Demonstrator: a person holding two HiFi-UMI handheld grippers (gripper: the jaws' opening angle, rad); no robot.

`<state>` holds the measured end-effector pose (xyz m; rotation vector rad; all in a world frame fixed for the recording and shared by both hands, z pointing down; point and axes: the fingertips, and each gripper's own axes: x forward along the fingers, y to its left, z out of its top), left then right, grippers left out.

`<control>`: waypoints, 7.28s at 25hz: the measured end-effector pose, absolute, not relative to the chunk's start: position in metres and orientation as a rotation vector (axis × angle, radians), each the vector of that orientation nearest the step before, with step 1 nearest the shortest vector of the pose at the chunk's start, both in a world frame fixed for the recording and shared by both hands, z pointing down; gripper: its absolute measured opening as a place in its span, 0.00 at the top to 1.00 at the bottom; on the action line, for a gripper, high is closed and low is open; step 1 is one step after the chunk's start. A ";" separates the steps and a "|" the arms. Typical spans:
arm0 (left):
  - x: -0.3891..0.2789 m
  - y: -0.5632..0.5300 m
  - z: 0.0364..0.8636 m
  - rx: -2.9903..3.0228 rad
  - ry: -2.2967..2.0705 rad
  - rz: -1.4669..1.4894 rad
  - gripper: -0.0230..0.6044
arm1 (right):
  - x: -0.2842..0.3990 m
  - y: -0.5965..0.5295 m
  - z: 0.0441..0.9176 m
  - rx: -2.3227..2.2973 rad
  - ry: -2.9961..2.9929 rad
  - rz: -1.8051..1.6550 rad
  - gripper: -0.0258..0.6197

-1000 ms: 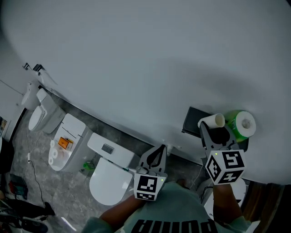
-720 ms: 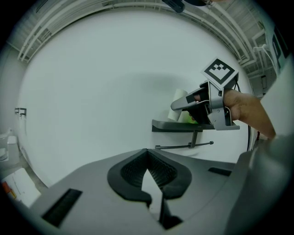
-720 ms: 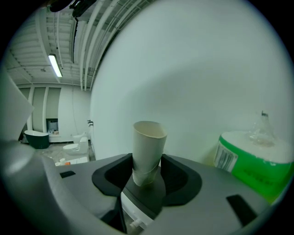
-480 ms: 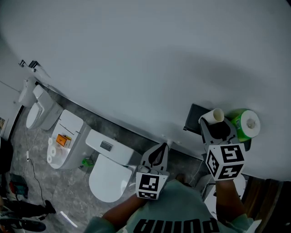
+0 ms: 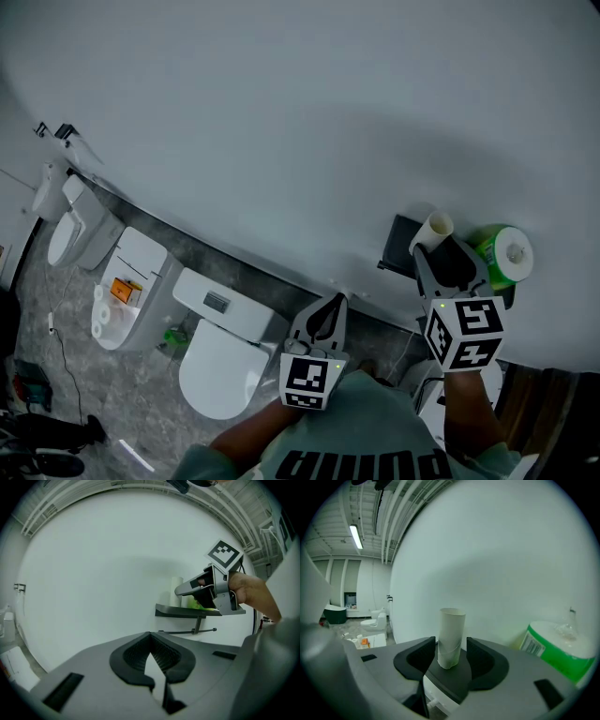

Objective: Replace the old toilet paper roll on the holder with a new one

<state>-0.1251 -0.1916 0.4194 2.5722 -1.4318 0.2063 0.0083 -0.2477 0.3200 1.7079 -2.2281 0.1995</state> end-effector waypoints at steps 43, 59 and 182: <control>0.021 -0.155 0.358 2.933 -0.981 0.166 0.96 | 0.106 -0.107 0.325 2.173 -2.147 0.140 0.66; 0.035 -0.158 0.353 2.947 -0.974 0.166 0.96 | 0.118 -0.117 0.320 2.167 -2.167 0.122 0.66; 0.064 -0.166 0.444 2.873 -0.818 0.505 0.96 | 0.301 -0.119 0.469 3.059 -1.949 2.050 0.27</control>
